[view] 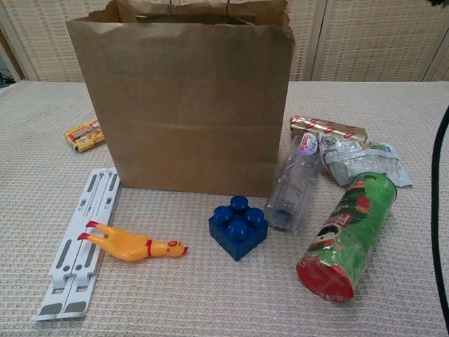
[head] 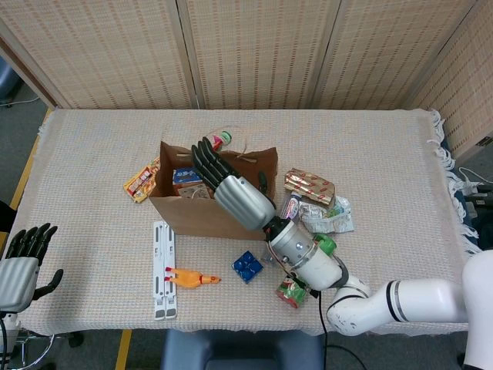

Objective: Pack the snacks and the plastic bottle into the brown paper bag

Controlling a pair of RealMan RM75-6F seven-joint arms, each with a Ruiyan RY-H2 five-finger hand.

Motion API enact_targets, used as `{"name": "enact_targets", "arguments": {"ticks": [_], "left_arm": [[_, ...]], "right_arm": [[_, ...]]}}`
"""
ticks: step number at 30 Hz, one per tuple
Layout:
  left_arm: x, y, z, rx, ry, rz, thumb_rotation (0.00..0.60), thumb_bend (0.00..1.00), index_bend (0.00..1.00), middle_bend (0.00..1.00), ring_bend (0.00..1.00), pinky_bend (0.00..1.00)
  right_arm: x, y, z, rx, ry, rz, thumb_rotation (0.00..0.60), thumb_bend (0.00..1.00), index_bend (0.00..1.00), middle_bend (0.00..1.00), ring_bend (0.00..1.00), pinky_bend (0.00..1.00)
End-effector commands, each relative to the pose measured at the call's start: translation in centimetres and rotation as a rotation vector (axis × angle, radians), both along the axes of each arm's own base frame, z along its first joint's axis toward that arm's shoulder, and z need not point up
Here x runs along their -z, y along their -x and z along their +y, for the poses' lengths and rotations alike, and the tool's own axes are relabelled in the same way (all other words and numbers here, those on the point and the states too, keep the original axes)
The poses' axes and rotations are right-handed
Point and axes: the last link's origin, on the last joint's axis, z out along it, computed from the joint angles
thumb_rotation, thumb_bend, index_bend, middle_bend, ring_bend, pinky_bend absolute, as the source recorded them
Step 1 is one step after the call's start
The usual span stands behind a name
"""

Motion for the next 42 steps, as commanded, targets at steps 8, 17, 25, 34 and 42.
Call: {"name": "enact_targets", "arguments": {"ticks": [8,17,25,34,42], "left_arm": [[0.1,-0.1,0.0,-0.001,-0.003,0.009,0.6,0.35,0.0,0.0,0.0,0.0],[0.2,-0.2,0.0,-0.004,-0.012,0.02,0.6,0.35,0.0,0.0,0.0,0.0],[0.3,-0.3,0.0,-0.005,-0.02,0.026,0.6,0.35,0.0,0.0,0.0,0.0],[0.3,-0.2,0.1,-0.004,-0.015,0.019,0.6,0.35,0.0,0.0,0.0,0.0],[0.2,-0.2,0.1,-0.002,-0.007,0.014,0.6,0.35,0.0,0.0,0.0,0.0]], "right_arm": [[-6.1,11.0,5.2,0.205,-0.211,-0.397,0.6,0.0,0.0,0.0,0.0,0.1],[-4.6,21.8,11.4,0.518,-0.56,-0.512,0.6,0.0,0.0,0.06,0.02,0.25],[-1.1,24.8,12.6,0.677,-0.717,-0.398,0.6,0.0,0.08,0.16,0.12,0.32],[2.8,24.5,10.7,0.754,-0.737,-0.329,0.6,0.0,0.07,0.16,0.12,0.31],[5.9,24.1,9.1,0.795,-0.744,-0.267,0.6,0.0,0.07,0.16,0.12,0.29]]}}
